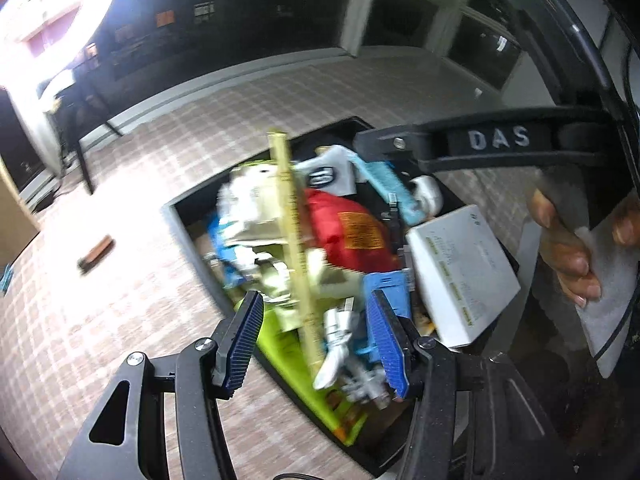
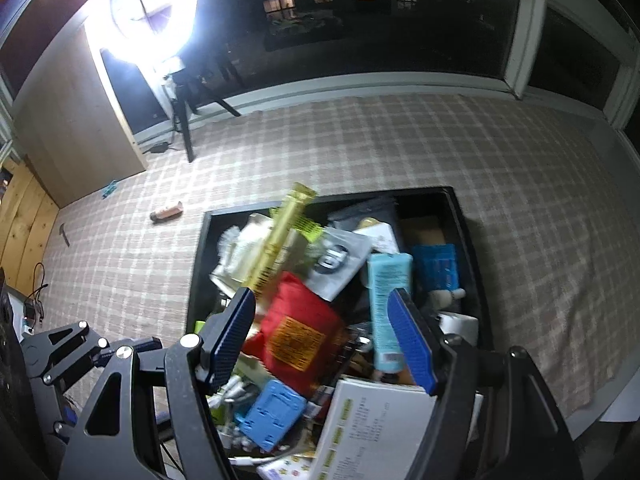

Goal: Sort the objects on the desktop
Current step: 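Move the left gripper to the grey spoon while the right gripper approaches the pink lotion bottle, then close the left gripper on the grey spoon handle while the right gripper grasps the pink bottle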

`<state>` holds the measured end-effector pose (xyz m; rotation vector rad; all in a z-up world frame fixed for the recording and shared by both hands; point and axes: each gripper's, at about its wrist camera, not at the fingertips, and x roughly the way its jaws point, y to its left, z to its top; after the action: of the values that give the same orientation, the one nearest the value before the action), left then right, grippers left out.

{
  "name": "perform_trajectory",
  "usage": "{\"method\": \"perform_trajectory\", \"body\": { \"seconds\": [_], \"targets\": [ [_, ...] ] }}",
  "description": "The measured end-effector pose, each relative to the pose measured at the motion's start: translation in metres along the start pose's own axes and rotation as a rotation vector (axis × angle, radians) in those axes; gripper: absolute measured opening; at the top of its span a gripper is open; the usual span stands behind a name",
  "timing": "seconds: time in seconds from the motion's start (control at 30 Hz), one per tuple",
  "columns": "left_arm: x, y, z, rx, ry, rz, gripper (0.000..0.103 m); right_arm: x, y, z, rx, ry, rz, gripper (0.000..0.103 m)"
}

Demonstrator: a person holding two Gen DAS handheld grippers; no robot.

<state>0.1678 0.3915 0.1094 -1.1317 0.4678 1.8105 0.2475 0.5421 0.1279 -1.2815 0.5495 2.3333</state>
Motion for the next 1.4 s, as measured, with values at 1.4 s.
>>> {"method": "perform_trajectory", "body": {
  "seconds": [1.4],
  "targets": [
    [-0.104,0.529,-0.175,-0.791,-0.023,0.375,0.051,0.241,0.238,0.085,0.414,0.288,0.066,0.054]
  ]
}}
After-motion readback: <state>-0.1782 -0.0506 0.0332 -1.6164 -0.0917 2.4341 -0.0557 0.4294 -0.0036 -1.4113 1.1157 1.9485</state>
